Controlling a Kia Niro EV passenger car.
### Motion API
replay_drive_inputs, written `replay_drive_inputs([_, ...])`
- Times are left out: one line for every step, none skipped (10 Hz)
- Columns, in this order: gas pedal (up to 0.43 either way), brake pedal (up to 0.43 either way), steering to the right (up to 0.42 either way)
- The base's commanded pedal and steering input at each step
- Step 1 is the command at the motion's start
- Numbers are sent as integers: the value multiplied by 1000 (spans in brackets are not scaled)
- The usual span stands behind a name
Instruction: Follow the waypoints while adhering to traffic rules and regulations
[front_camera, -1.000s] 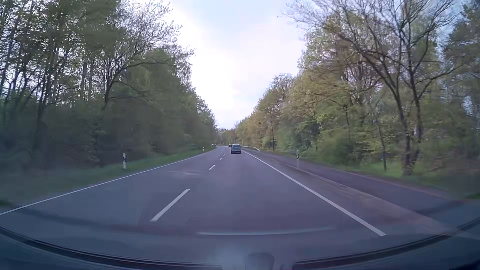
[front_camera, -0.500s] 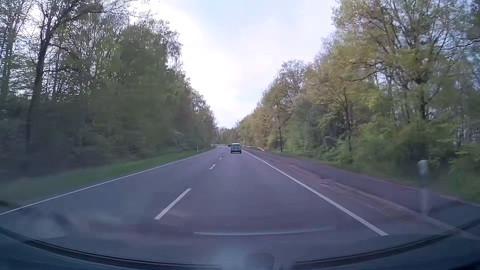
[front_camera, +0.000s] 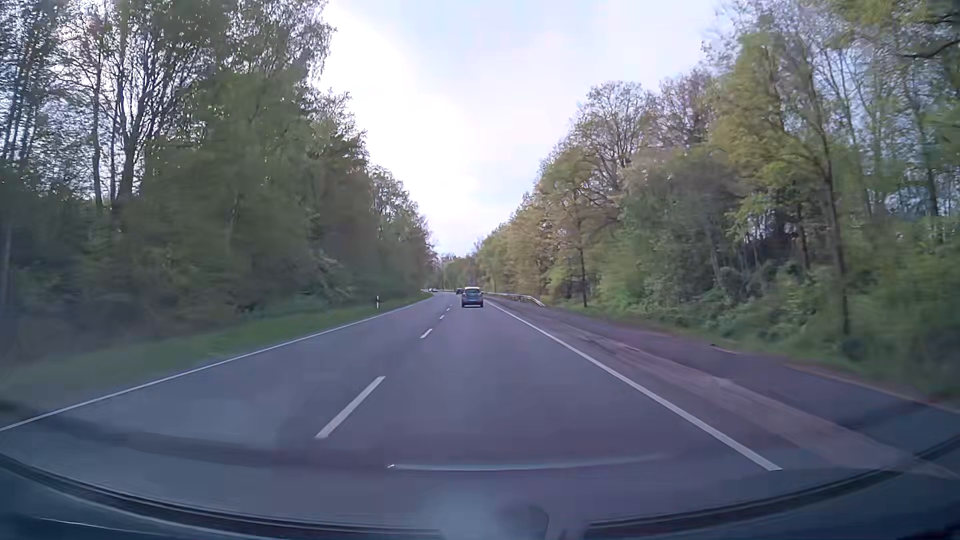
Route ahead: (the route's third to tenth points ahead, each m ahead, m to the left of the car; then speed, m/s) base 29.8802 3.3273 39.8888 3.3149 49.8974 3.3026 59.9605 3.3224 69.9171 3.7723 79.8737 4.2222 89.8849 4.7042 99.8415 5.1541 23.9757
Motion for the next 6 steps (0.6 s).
replay_drive_inputs([138,0,-7])
replay_drive_inputs([138,0,-7])
replay_drive_inputs([138,0,-7])
replay_drive_inputs([138,0,-7])
replay_drive_inputs([138,0,-7])
replay_drive_inputs([138,0,-7])
